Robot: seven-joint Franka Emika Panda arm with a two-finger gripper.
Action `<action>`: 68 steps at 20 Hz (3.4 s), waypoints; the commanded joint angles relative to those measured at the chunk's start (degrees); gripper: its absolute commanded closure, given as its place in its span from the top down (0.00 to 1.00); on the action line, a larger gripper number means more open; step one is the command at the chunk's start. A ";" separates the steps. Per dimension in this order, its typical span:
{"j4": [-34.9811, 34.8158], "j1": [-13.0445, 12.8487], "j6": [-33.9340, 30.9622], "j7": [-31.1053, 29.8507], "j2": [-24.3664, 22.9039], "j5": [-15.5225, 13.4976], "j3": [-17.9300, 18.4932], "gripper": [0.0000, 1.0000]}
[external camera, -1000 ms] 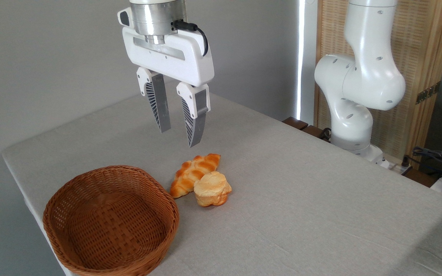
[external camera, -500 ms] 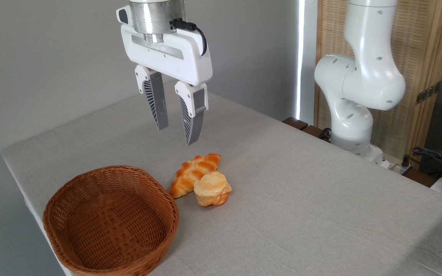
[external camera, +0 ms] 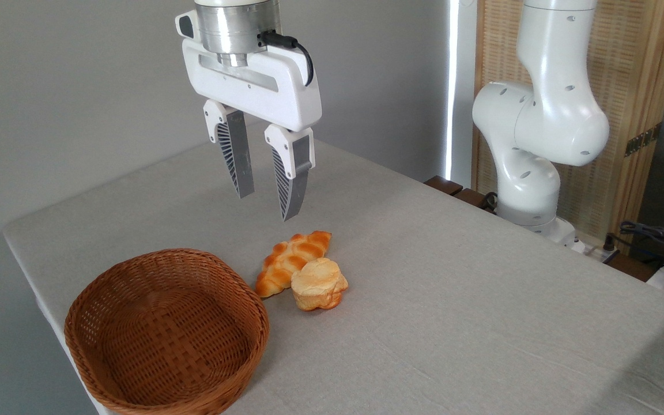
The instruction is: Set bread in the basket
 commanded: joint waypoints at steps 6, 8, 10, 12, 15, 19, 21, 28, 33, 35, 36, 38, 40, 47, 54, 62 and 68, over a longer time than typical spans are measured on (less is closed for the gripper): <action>1.38 0.16 -0.52 -0.60 0.78 -1.63 0.11 1.00; 1.46 0.24 -0.52 -0.60 0.78 -1.63 0.11 1.00; 1.38 0.16 -0.52 -0.69 0.78 -1.63 0.03 1.00; 1.46 0.16 -0.52 -0.60 0.78 -1.72 0.11 1.00; 1.46 0.24 -0.52 -0.60 0.78 -1.63 -0.06 1.00; 1.38 0.24 -0.52 -0.60 0.78 -1.55 -0.32 1.00; 1.38 0.24 -0.61 -0.77 0.78 -1.63 -0.41 1.00; -2.91 -1.68 -0.27 -0.51 0.26 -1.55 -1.73 1.00; -10.57 -2.83 4.66 -0.33 -2.03 -0.84 -1.64 1.00; -13.29 -2.74 7.37 0.97 -2.38 -0.32 -1.56 1.00; -14.52 -2.74 7.65 2.29 -2.99 0.64 -1.47 1.00; -16.98 -2.66 8.00 4.05 -3.35 2.32 -1.20 1.00; -18.66 -2.57 9.40 4.50 -3.35 3.72 -0.94 1.00; -23.41 -2.30 15.03 8.45 -2.82 4.52 1.34 1.00; -24.11 -2.57 15.82 8.37 -1.06 4.08 1.26 1.00; -24.11 -3.62 16.18 8.28 0.16 3.46 1.26 1.00; -23.85 -3.80 16.18 8.37 0.52 3.46 0.73 0.71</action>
